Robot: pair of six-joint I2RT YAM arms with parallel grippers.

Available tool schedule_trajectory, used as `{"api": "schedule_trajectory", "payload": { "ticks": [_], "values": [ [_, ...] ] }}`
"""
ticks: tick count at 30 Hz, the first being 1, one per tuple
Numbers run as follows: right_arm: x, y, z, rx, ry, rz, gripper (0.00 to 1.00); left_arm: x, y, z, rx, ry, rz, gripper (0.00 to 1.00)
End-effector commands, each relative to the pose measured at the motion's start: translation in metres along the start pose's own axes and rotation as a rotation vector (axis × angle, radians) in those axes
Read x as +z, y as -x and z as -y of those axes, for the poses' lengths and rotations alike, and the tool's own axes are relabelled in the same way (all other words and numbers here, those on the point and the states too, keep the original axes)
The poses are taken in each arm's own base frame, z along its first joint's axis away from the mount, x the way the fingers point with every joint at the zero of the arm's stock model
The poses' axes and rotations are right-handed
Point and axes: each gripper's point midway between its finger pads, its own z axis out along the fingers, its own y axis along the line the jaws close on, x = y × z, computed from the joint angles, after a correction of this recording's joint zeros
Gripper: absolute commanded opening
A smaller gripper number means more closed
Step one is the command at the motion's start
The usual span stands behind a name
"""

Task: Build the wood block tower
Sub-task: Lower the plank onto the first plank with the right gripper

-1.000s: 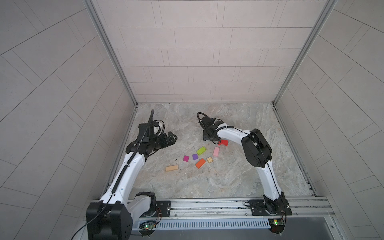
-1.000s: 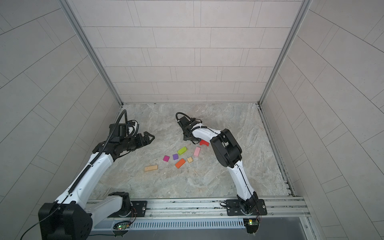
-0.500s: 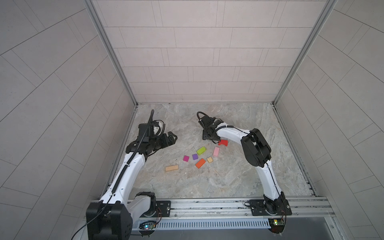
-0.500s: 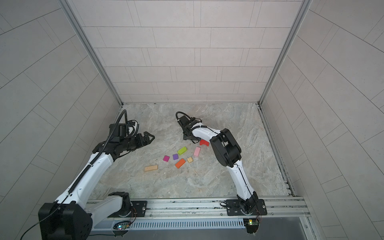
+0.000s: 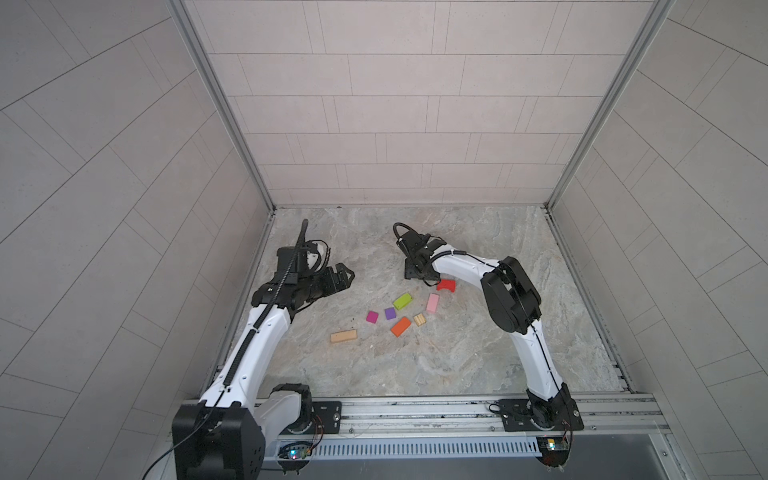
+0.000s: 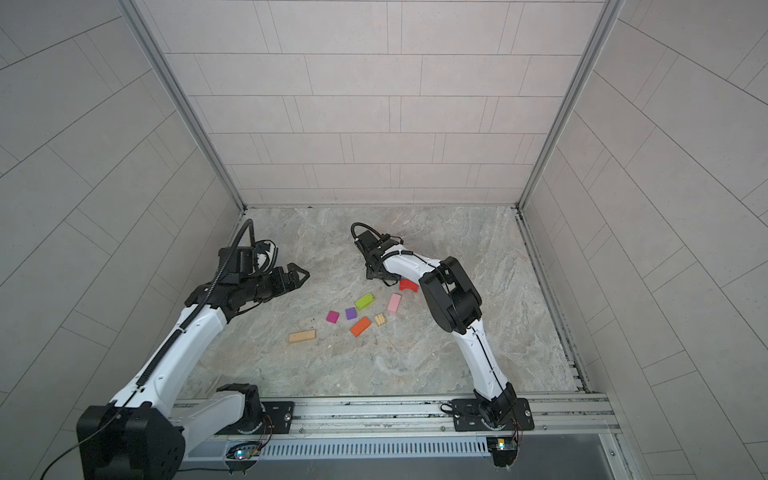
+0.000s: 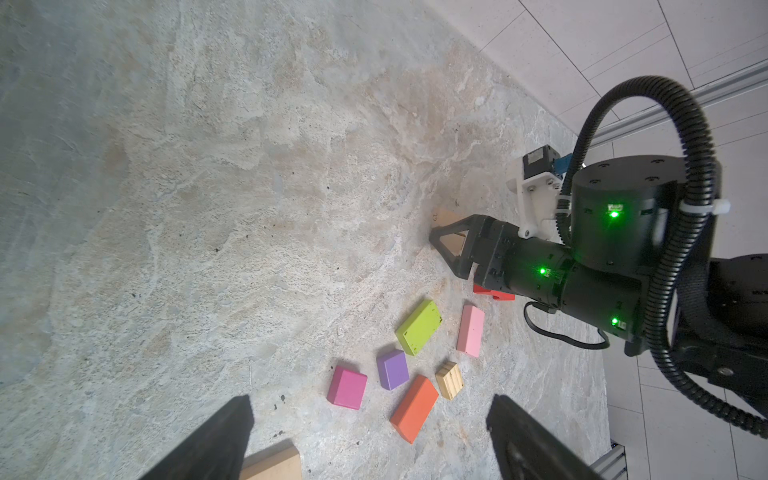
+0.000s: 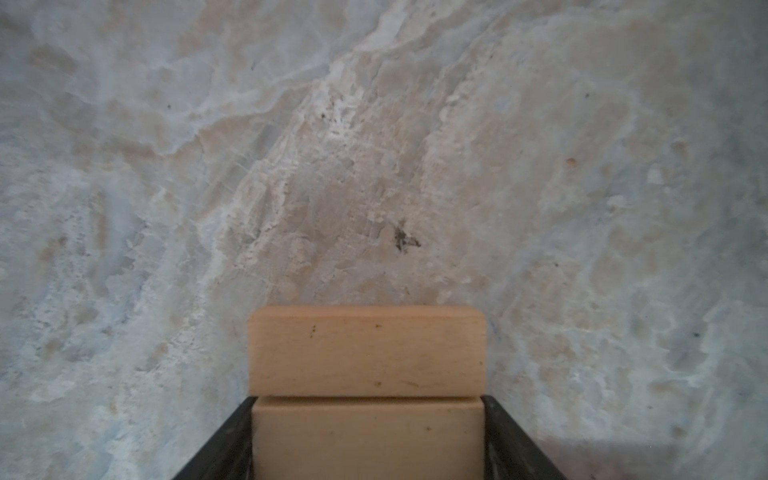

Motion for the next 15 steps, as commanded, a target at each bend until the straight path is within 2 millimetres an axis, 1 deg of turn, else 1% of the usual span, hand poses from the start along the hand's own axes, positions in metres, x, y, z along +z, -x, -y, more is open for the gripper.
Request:
{"api": "schedule_trajectory", "payload": {
  "ticks": [1, 15],
  "values": [
    [0.0205, -0.0137, 0.0121, -0.008, -0.059, -0.042, 0.59, -0.0013, 0.0007, -0.0019, 0.001, 0.002, 0.011, 0.95],
    [0.0239, -0.0121, 0.0131, -0.007, -0.067, -0.037, 0.60, -0.0012, 0.0009, -0.0013, 0.001, -0.002, 0.012, 0.95]
  ]
}}
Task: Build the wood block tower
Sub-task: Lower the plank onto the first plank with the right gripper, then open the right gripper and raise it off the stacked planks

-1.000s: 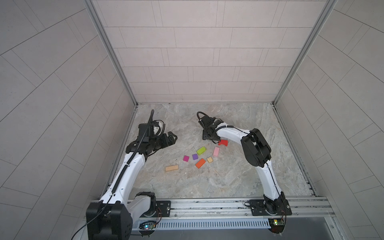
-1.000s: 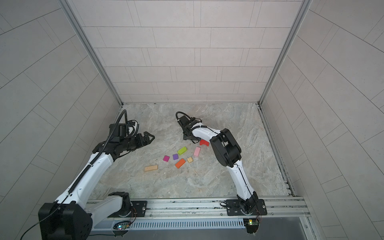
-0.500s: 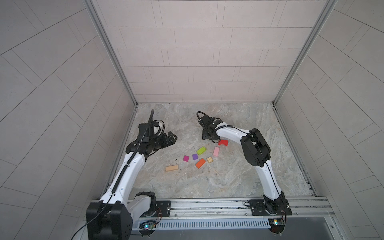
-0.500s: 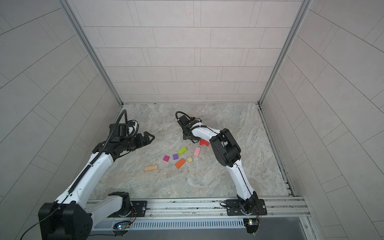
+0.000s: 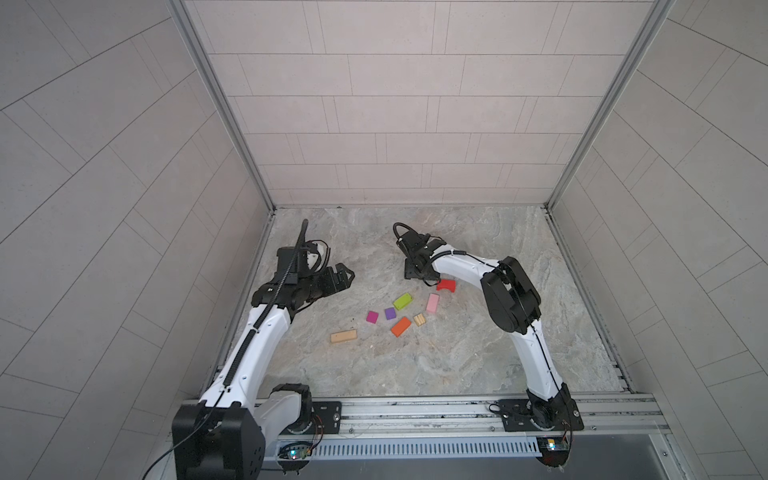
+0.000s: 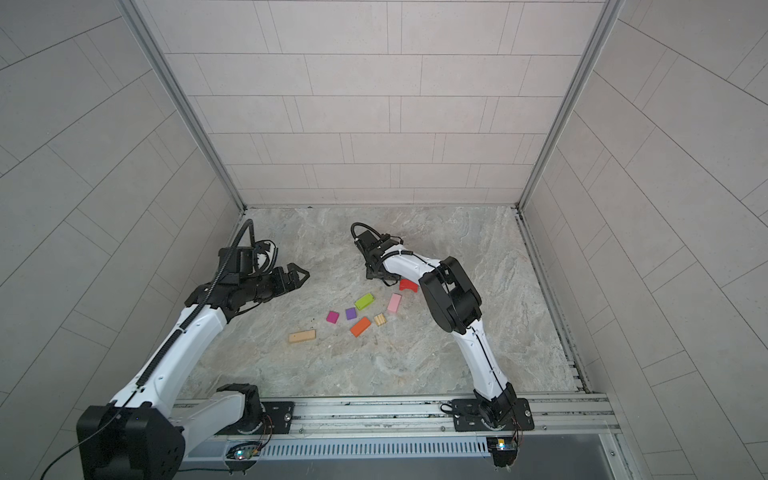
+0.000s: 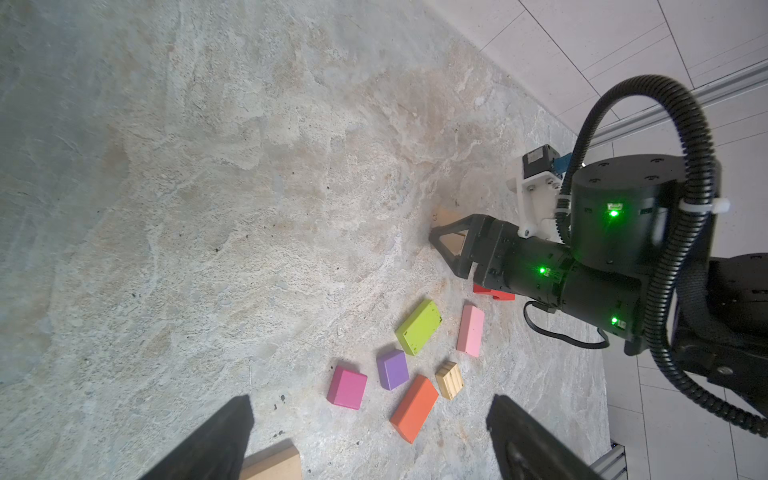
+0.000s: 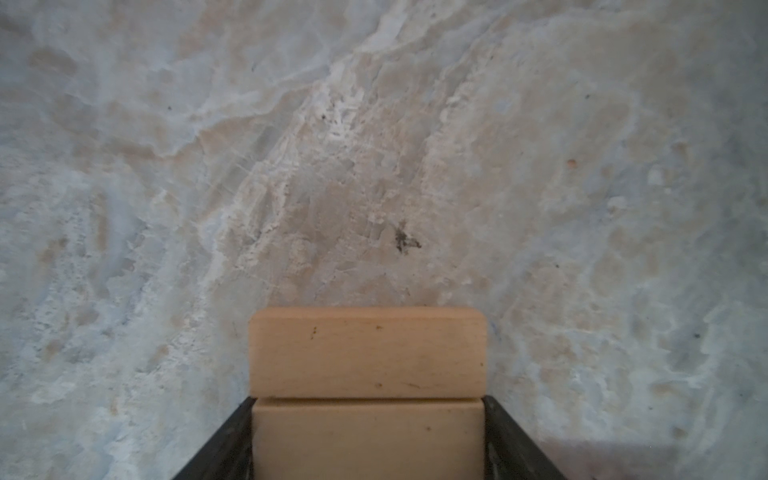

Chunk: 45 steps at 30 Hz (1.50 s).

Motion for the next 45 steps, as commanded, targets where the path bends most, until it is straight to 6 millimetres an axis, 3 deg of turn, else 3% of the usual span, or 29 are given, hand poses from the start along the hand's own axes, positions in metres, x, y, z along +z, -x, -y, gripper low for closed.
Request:
{"api": "schedule_trajectory", "payload": {
  "ticks": [1, 26, 45],
  "values": [
    [0.0246, -0.0136, 0.0145, -0.008, -0.070, -0.041, 0.60, -0.0015, 0.0008, -0.0008, 0.002, -0.003, 0.013, 0.95],
    [0.0277, -0.0099, 0.0198, -0.020, -0.087, -0.041, 0.63, -0.0014, 0.0021, -0.0012, 0.000, -0.002, 0.015, 0.95],
    [0.0264, -0.0111, 0.0202, -0.015, -0.086, -0.050, 0.86, -0.0018, 0.0016, -0.0006, 0.002, -0.006, 0.015, 0.95]
  ]
}}
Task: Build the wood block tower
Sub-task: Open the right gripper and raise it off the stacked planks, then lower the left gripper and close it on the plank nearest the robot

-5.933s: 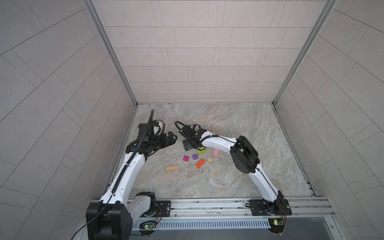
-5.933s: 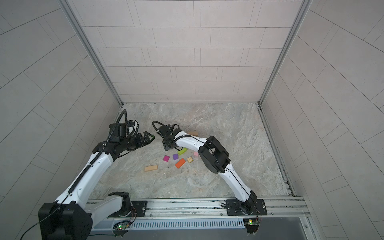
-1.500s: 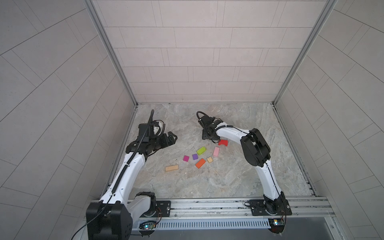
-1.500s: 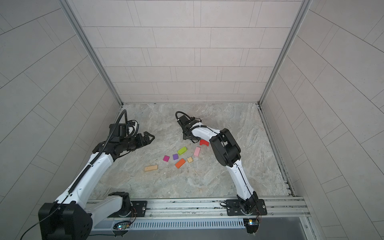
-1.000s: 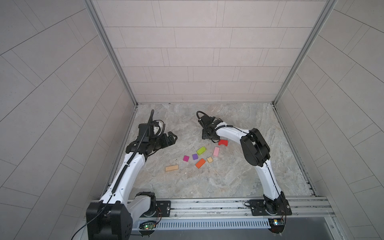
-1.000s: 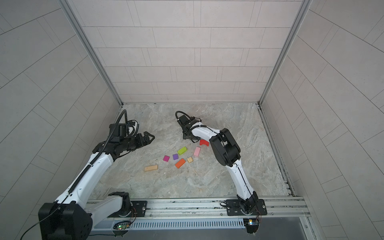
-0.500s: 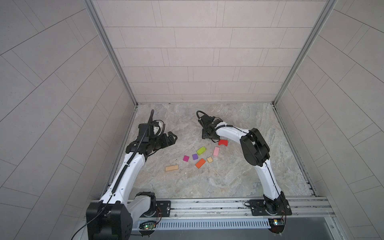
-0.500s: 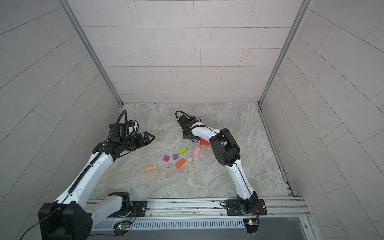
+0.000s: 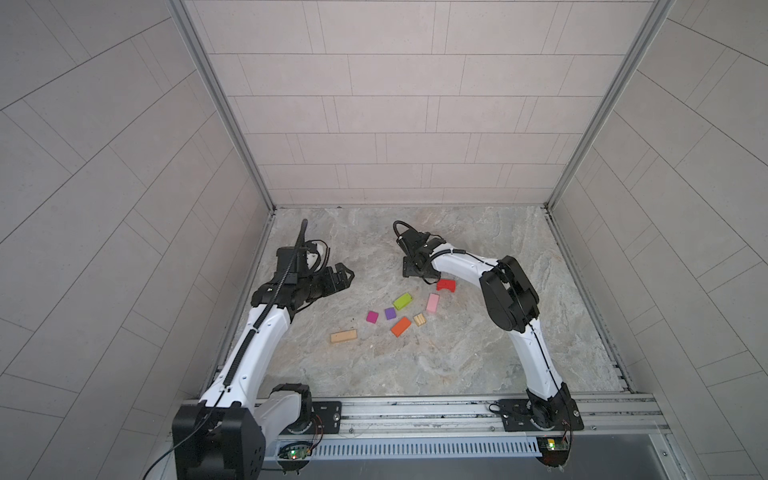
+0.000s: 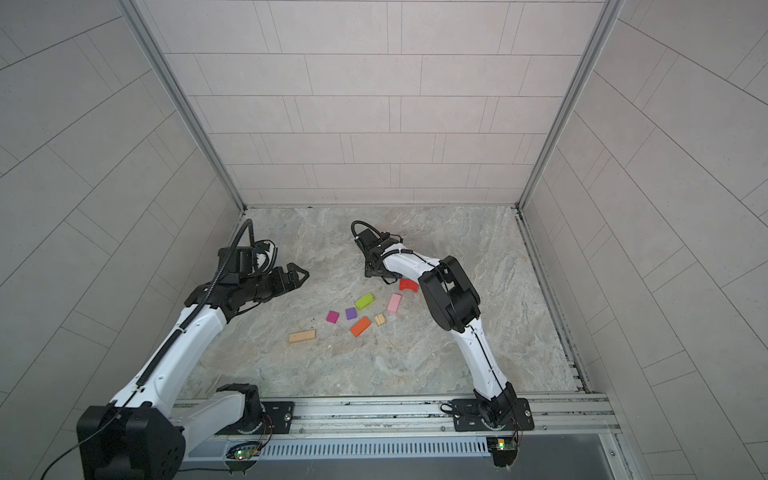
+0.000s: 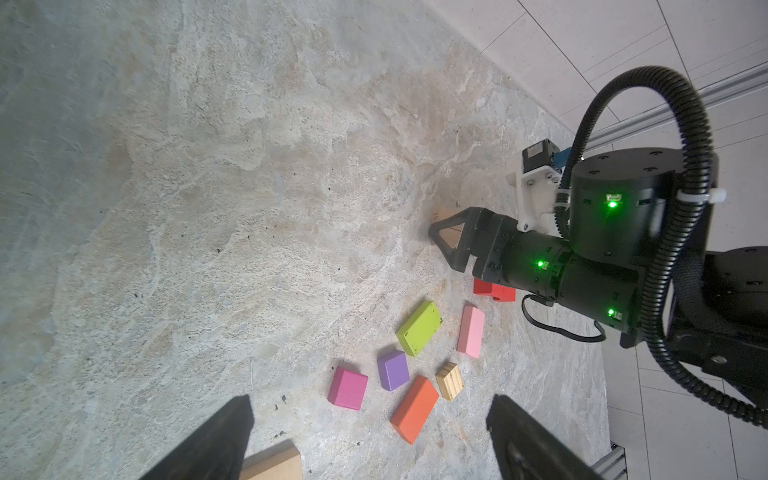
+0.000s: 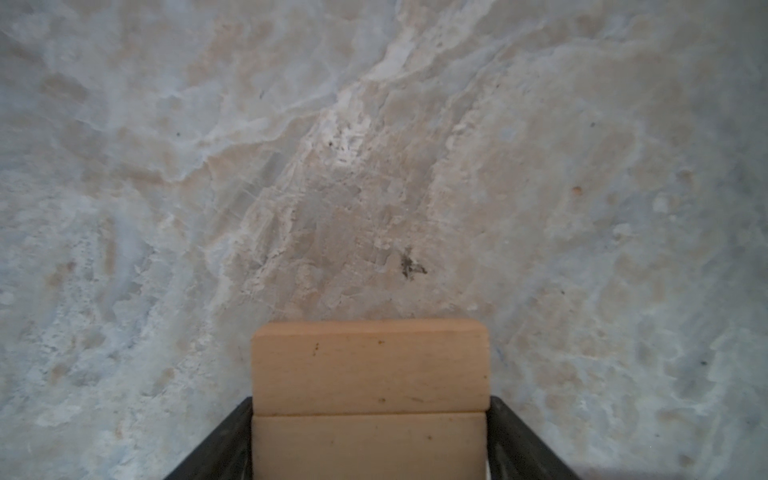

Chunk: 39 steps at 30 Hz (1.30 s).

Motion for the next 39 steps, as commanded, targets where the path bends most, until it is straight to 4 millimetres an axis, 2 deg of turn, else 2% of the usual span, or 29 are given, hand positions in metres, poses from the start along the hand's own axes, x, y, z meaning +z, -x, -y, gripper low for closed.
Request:
{"api": "schedule_trajectory", "payload": {
  "ticks": [1, 5, 12, 17, 21, 24, 29, 32, 36, 39],
  "values": [
    [0.022, -0.019, 0.020, -0.015, -0.087, -0.061, 0.88, -0.001, 0.001, 0.000, 0.004, -0.007, 0.012, 0.95],
    [0.012, -0.017, 0.017, -0.022, -0.064, -0.057, 0.99, 0.000, 0.000, -0.001, 0.001, -0.001, 0.006, 0.95],
    [-0.032, 0.006, 0.013, -0.043, 0.007, 0.025, 0.99, 0.007, -0.013, -0.015, -0.033, 0.078, -0.069, 0.95],
    [-0.070, 0.017, 0.016, -0.062, 0.047, 0.054, 0.99, -0.003, -0.030, -0.015, -0.050, 0.142, -0.181, 0.96],
    [-0.088, 0.015, 0.011, -0.073, 0.127, 0.051, 0.99, -0.018, -0.038, -0.018, -0.026, 0.220, -0.205, 0.97],
    [-0.097, 0.012, 0.006, -0.097, 0.187, 0.021, 0.99, -0.022, -0.054, -0.021, -0.050, 0.224, -0.256, 0.97],
    [-0.110, 0.007, 0.024, -0.121, 0.156, 0.037, 0.99, -0.026, -0.088, -0.031, -0.104, 0.261, -0.329, 0.97],
    [-0.111, 0.001, 0.030, -0.110, 0.170, 0.035, 0.99, -0.026, -0.106, -0.040, -0.118, 0.308, -0.363, 0.97],
    [-0.107, -0.007, 0.037, -0.098, 0.181, 0.019, 0.99, -0.025, -0.118, -0.040, -0.093, 0.369, -0.384, 0.97],
    [-0.106, -0.012, 0.041, -0.097, 0.185, 0.011, 0.99, -0.018, -0.128, -0.045, -0.070, 0.431, -0.401, 0.95]
  ]
}}
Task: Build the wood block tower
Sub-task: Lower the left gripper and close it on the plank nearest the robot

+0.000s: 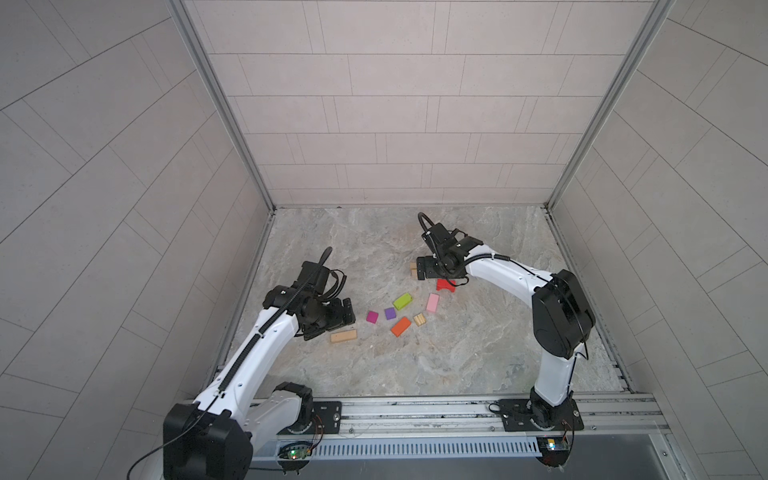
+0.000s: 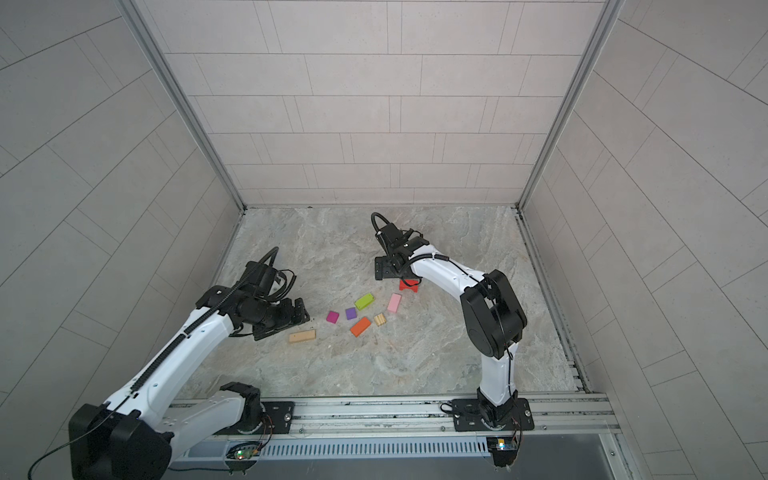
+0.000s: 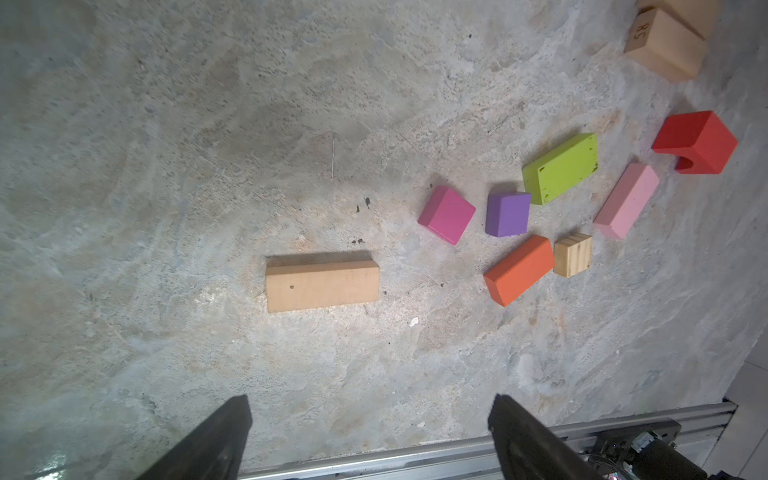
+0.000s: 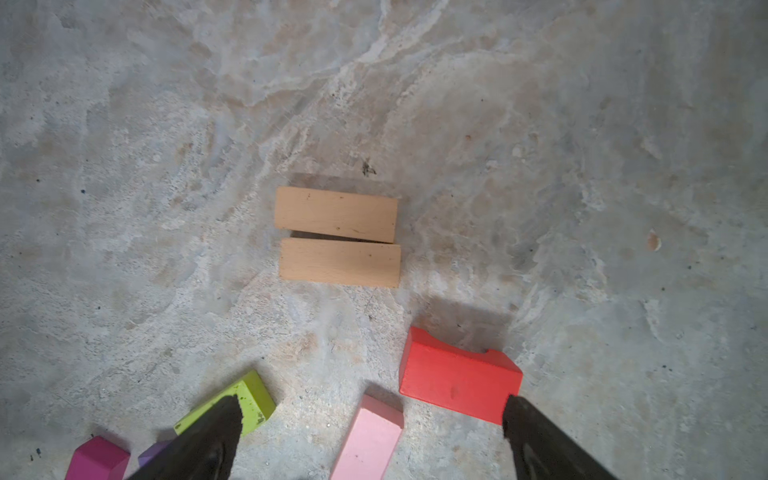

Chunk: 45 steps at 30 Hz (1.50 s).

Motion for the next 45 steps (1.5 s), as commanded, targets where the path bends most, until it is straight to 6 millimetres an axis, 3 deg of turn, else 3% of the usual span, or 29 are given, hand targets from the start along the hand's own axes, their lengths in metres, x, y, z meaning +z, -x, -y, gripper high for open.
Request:
{"api": "schedule_trajectory", "payload": {
  "ticks": [1, 9, 17, 22, 31, 40, 44, 45],
  "values": [
    [-0.015, 0.004, 0.000, 0.005, 0.030, 0.031, 0.99, 0.012, -0.010, -0.012, -0.015, 0.118, -0.029, 0.95],
    [-0.028, -0.002, 0.010, 0.027, 0.054, 0.049, 0.99, 0.047, -0.015, -0.026, -0.010, 0.242, -0.055, 0.95],
    [-0.051, -0.003, 0.021, 0.045, 0.081, 0.088, 0.99, 0.069, -0.006, -0.036, 0.006, 0.298, -0.032, 0.97],
    [-0.050, -0.007, 0.032, 0.069, 0.065, 0.086, 0.99, 0.082, -0.004, -0.036, 0.011, 0.294, -0.034, 0.97],
    [-0.047, -0.012, 0.031, 0.078, 0.078, 0.071, 0.99, 0.093, -0.004, -0.034, 0.021, 0.268, -0.031, 0.95],
    [-0.051, -0.008, 0.029, 0.077, 0.088, 0.090, 0.99, 0.102, -0.012, -0.040, 0.017, 0.297, -0.058, 0.82],
    [-0.053, -0.007, 0.030, 0.076, 0.088, 0.095, 0.99, 0.102, -0.012, -0.040, 0.022, 0.297, -0.056, 0.73],
    [-0.053, -0.007, 0.030, 0.078, 0.086, 0.095, 0.99, 0.102, -0.012, -0.039, 0.024, 0.293, -0.057, 0.67]
  ]
}}
